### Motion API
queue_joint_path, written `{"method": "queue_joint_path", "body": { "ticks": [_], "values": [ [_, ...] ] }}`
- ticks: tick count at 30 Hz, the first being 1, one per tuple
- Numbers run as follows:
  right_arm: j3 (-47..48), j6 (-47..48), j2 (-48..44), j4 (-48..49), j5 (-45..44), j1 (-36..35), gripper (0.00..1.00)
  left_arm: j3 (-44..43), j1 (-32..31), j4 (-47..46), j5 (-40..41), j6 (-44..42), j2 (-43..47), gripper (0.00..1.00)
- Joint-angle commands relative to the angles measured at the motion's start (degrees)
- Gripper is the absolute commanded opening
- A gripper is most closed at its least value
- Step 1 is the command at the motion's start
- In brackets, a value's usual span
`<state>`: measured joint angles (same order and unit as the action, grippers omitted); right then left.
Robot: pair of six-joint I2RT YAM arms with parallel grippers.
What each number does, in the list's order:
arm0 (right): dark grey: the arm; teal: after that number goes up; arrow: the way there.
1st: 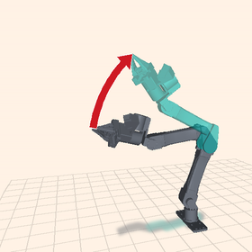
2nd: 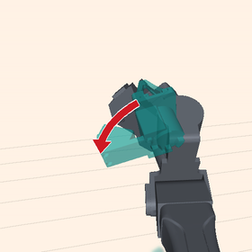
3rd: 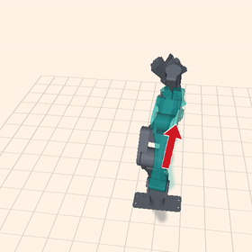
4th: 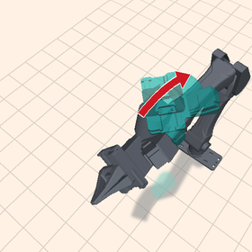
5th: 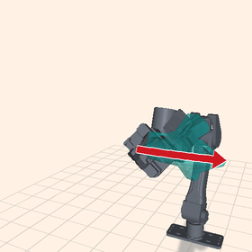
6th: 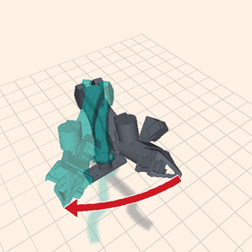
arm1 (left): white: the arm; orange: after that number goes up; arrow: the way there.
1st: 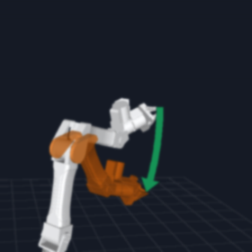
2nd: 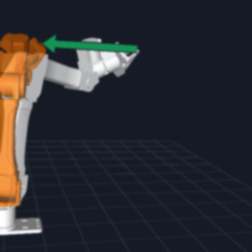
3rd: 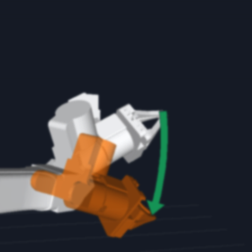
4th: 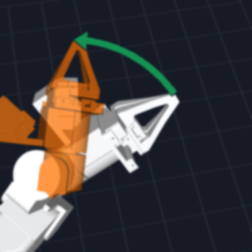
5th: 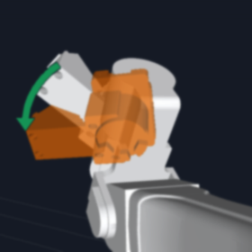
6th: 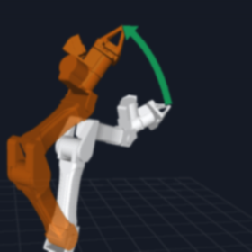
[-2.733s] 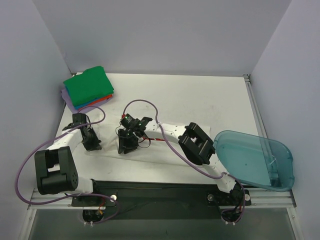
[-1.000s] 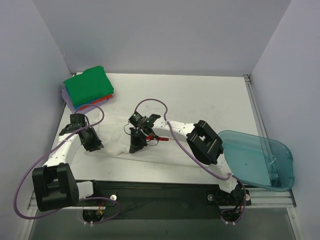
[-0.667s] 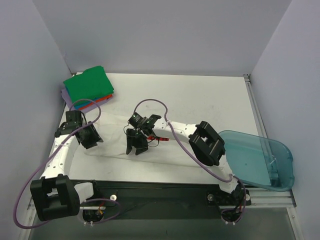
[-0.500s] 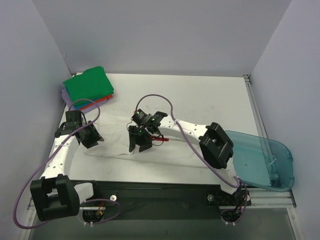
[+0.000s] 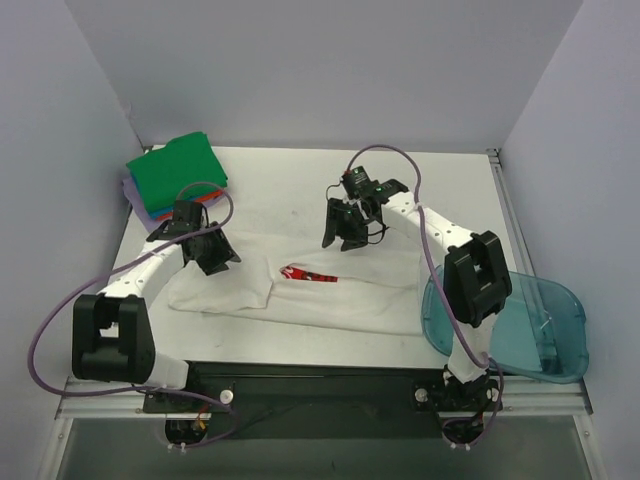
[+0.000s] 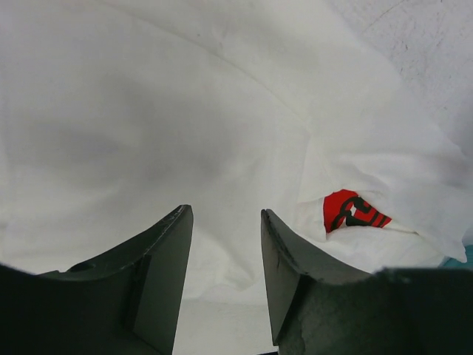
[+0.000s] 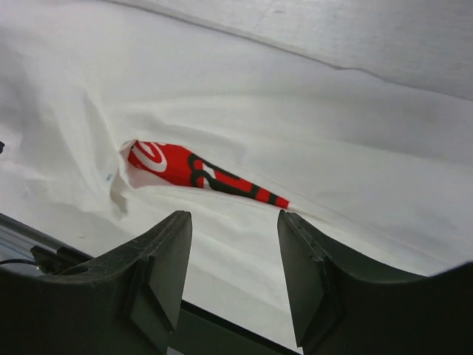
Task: Fold and stack the t-shirts
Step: Fold the other side of the tshirt into a rectangle, then rotate the tshirt 90 degrees
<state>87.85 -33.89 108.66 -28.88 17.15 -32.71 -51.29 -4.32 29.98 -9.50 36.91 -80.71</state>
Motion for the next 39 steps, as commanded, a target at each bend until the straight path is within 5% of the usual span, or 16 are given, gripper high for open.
{"method": "queue_joint_path", "body": {
  "ticks": [1, 17, 39],
  "values": [
    [-1.71, 4.79, 0.85, -3.11, -0.18, 2.03, 0.5, -3.38, -0.78, -5.36, -1.13, 3.08, -4.7, 0.52],
    [-12.53, 5.86, 2.87, -2.67, -3.43, 6.61, 0.5, -10.32, -1.13, -1.77, -1.4, -1.92, -21.86, 0.53],
    [-25.54, -8.55, -5.39, -2.32, -2.03, 1.34, 0.49, -49.59, -9.66, 12.64, -0.78, -13.35, -51.46, 0.53]
  ]
}}
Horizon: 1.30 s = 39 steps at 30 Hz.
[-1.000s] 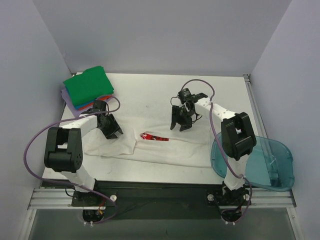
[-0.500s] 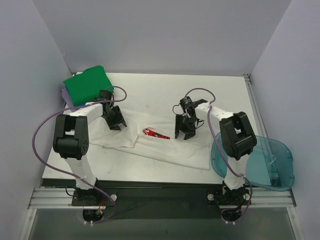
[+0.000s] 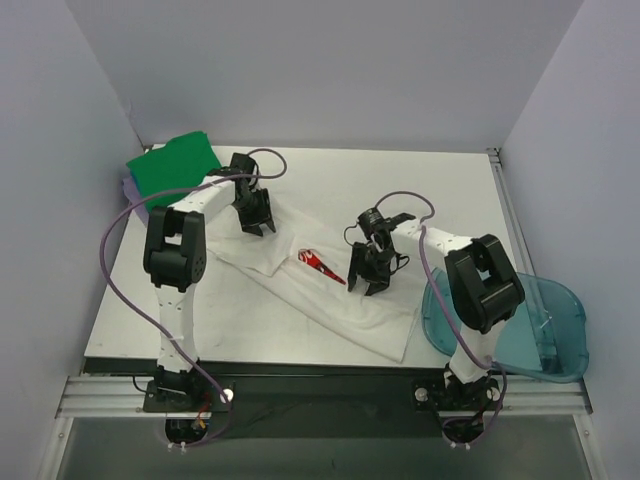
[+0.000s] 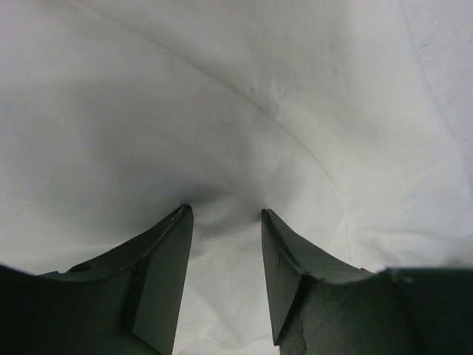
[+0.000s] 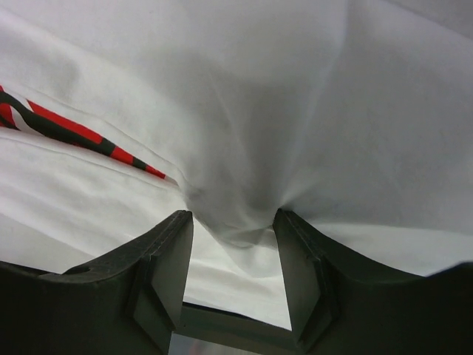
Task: Fold and stack the t-shirts
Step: Rotate the tshirt 90 degrees
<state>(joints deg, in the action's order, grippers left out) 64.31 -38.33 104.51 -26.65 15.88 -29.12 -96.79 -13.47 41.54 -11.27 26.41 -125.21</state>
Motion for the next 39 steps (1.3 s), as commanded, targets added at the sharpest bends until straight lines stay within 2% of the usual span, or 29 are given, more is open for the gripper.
{"method": "queue_joint_path", "body": {
  "ticks": [1, 10, 13, 16, 23, 30, 34, 39],
  "values": [
    [-2.0, -4.91, -1.5, -4.63, -0.76, -2.77, 0.49, -5.93, -0.5, 1.87, 0.98, -2.86, -8.2, 0.53],
    [1.51, -9.84, -1.59, -6.74, 0.3, -9.98, 0.49, -28.51, -1.38, 7.5, -0.42, -2.77, -19.81, 0.53],
    [3.35, -9.66, -3.6, -8.58, -0.93, -10.6, 0.49, -33.61, -2.52, 7.94, -2.0, -2.51, -21.22, 0.53],
    [5.55, -7.47, -6.68, -10.78, -2.87, -10.51, 0.5, -34.43, -3.57, 6.98, -3.14, -1.37, -19.29, 0.53],
    [3.81, 0.61, -10.64, -12.37, -4.02, -10.34, 0.51, -33.11, -4.45, 6.71, -4.29, 0.48, -11.3, 0.53],
    [-4.44, 5.1, -11.43, -10.61, -3.49, -10.69, 0.5, -19.15, -4.11, 3.99, -5.43, -0.13, -1.98, 0.54],
    [-8.85, 3.96, -12.74, -7.9, -3.4, -10.69, 0.5, -9.32, -3.75, 1.36, -7.54, 0.39, -1.62, 0.54],
    [-12.46, 2.99, -12.23, -5.25, -2.61, -11.56, 0.48, -4.11, -3.58, -1.99, -7.72, 1.1, -2.93, 0.54]
  ]
}}
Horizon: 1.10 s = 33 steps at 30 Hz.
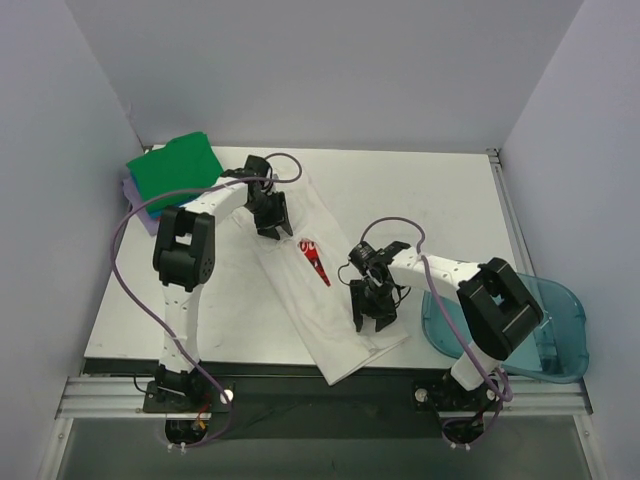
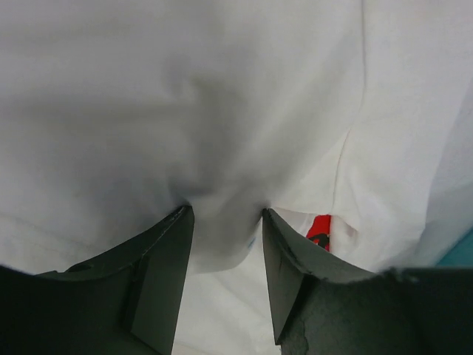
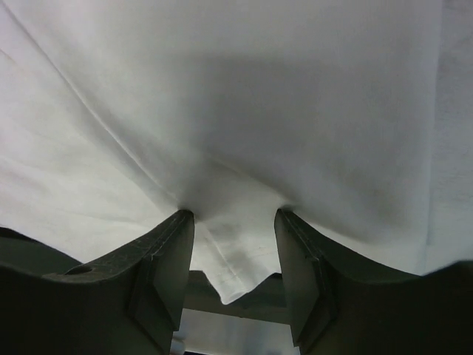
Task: Fold and stack the t-shirts
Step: Rotate the tshirt 90 degrees
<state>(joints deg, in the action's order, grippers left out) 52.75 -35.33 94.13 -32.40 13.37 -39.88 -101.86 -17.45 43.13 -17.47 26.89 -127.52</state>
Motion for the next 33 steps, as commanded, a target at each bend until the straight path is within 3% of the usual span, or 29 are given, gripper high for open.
{"method": "queue_joint_path", "body": {
  "ticks": [1, 10, 23, 28, 33],
  "values": [
    [-1.16, 0.0, -0.97, 0.76, -0.01, -1.16, 0.48, 0.53, 0.4, -2.97, -1.6, 0.53, -1.4, 0.54],
    [3.05, -3.16, 6.84, 3.75, 4.03, -6.87, 0.46, -3.86, 0.31, -5.26, -0.1, 0.17, -8.43, 0.54],
    [14.83, -6.95, 16.7, 3.66, 5.26, -8.2, 0.47, -27.67, 0.31, -6.74, -2.12, 2.37, -23.02, 0.54],
    [17.12, -5.19, 15.92, 3.05, 5.88, -7.76, 0.48, -29.36, -0.39, -9.99, -3.79, 2.2, -22.51, 0.54],
    [17.48, -5.01, 9.33, 0.33, 4.4, -7.67, 0.52, -24.98, -1.79, -13.42, -4.41, 1.49, -14.52, 0.55]
  ]
}}
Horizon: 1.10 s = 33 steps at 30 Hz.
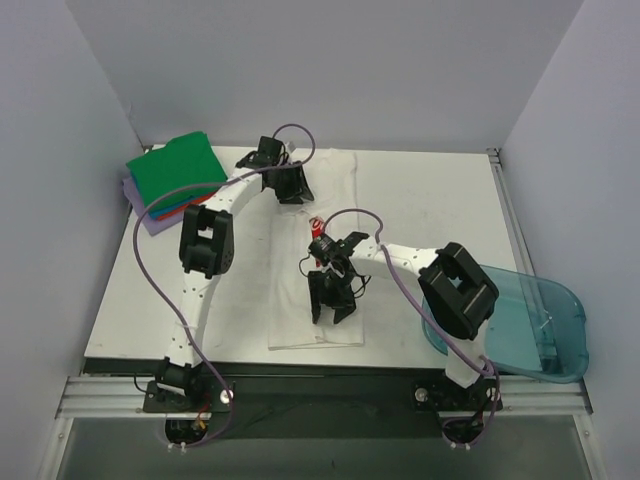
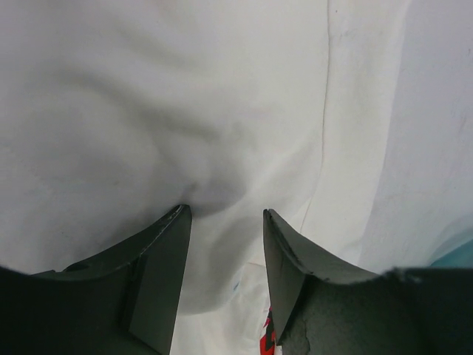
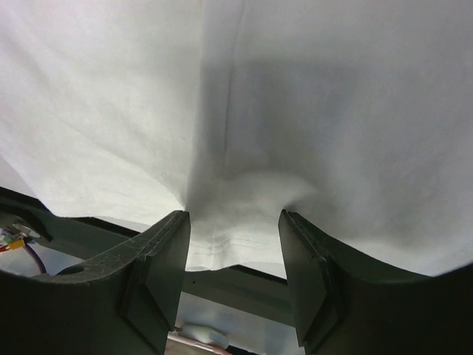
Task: Fold and stack the t-shirts
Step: Rotate the tshirt 90 degrees, then grab the bottom of the folded rectangular tshirt with both arms
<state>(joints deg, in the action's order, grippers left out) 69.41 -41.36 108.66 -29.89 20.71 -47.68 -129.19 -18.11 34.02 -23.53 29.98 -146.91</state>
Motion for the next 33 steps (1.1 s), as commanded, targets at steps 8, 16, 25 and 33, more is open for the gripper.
{"method": "queue_joint_path", "body": {
  "ticks": [8, 16, 25, 33],
  "values": [
    [-6.03, -2.05, -18.83, -7.99, -7.17, 0.66, 0.54, 7.28, -1.84, -5.29, 1.47, -2.29, 21.55, 0.56],
    [-12.89, -2.59, -21.56, -9.13, -8.14, 0.66, 0.53, 33.69, -5.44, 0.7, 8.58, -6.24, 44.05, 0.57],
    [-13.95, -0.38, -18.58, -8.26, -7.09, 0.75, 0.45, 75.73, -9.48, 4.12, 15.35, 0.5, 71.57, 0.57],
    [-16.67, -0.03, -16.11, -6.68, -8.67, 0.92, 0.41, 91.38, -14.32, 2.99, 13.43, 10.36, 82.48, 0.57]
  ]
}}
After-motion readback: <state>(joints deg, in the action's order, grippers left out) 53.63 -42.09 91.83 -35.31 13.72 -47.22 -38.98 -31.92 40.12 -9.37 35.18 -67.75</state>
